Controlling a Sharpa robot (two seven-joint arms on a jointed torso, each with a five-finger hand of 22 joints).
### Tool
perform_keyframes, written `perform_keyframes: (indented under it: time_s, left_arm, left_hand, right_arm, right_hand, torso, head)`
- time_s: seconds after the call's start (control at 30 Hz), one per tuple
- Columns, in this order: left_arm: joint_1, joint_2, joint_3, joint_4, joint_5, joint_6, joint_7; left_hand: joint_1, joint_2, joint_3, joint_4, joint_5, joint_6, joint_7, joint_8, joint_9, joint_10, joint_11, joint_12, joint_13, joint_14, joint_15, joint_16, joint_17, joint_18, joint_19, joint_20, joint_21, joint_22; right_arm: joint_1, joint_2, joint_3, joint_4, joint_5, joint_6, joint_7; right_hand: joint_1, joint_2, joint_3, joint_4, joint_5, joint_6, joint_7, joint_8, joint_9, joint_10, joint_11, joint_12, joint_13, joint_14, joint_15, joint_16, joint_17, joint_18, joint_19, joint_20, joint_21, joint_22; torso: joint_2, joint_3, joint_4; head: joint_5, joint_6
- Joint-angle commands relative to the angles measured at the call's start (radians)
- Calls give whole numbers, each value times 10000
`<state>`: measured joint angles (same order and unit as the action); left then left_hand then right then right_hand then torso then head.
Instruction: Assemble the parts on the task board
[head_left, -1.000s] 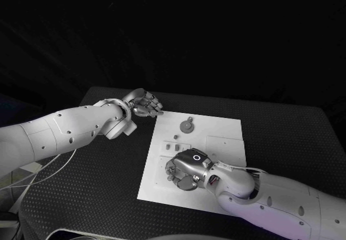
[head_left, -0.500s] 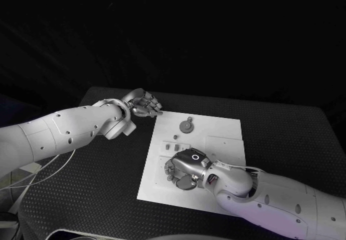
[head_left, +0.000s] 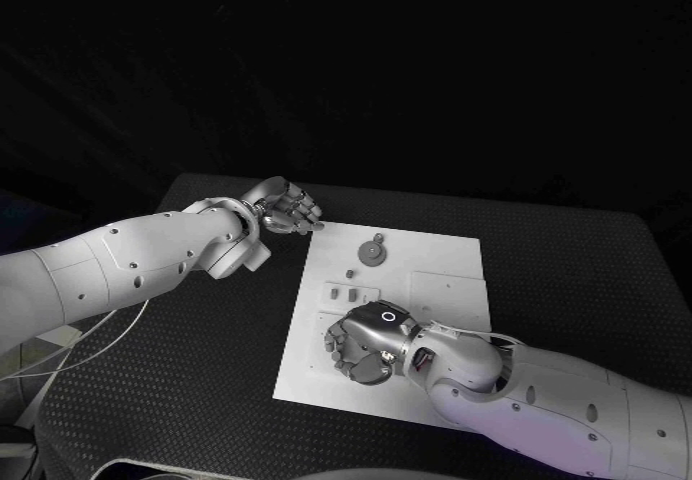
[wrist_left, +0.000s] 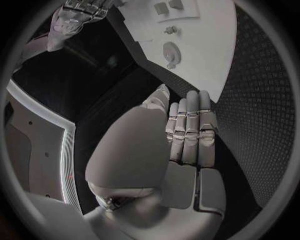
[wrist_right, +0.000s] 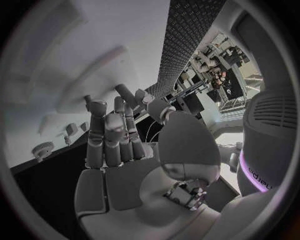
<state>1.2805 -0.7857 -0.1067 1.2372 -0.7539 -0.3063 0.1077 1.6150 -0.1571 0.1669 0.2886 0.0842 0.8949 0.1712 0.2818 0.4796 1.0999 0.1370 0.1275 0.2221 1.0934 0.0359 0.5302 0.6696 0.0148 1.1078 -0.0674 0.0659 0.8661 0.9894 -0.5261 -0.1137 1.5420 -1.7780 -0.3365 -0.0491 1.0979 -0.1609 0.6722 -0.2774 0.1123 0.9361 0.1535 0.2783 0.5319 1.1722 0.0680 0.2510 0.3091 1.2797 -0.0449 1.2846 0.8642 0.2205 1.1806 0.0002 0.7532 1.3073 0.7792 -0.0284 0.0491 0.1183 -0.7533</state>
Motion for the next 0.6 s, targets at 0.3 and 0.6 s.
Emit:
perform_keyframes:
  time_s: [0.3,0.6]
  left_arm:
    - [8,20,5,26,-9,40,97]
    - [8,9,5,20,-9,45,92]
  left_hand:
    - [-12,95,61,3,35,-74,5,-55,14,-53,-17,55,-18,75,-32,-44,27,113,52,15,49,-10]
    - [-3,94,64,-3,36,-74,4,-55,14,-51,-19,58,-20,79,-34,-54,38,115,54,12,50,-12]
  right_arm:
    - [-37,-36,-40,-18,281,528,271]
    - [-46,-73,-43,27,286,118,134]
  right_hand:
    - [-310,-124,-973,-99,-14,-335,120,-156,-83,-336,186,-288,-199,-52,197,12,51,413,-192,-27,10,206]
    - [-241,-82,-1033,-93,-2,-347,126,-158,-95,-340,198,-314,-232,-70,210,20,57,413,-211,-25,3,203]
  torso:
    - [2,14,-9]
    - [2,11,-2]
  head:
    - [-33,-1]
    - [-56,5]
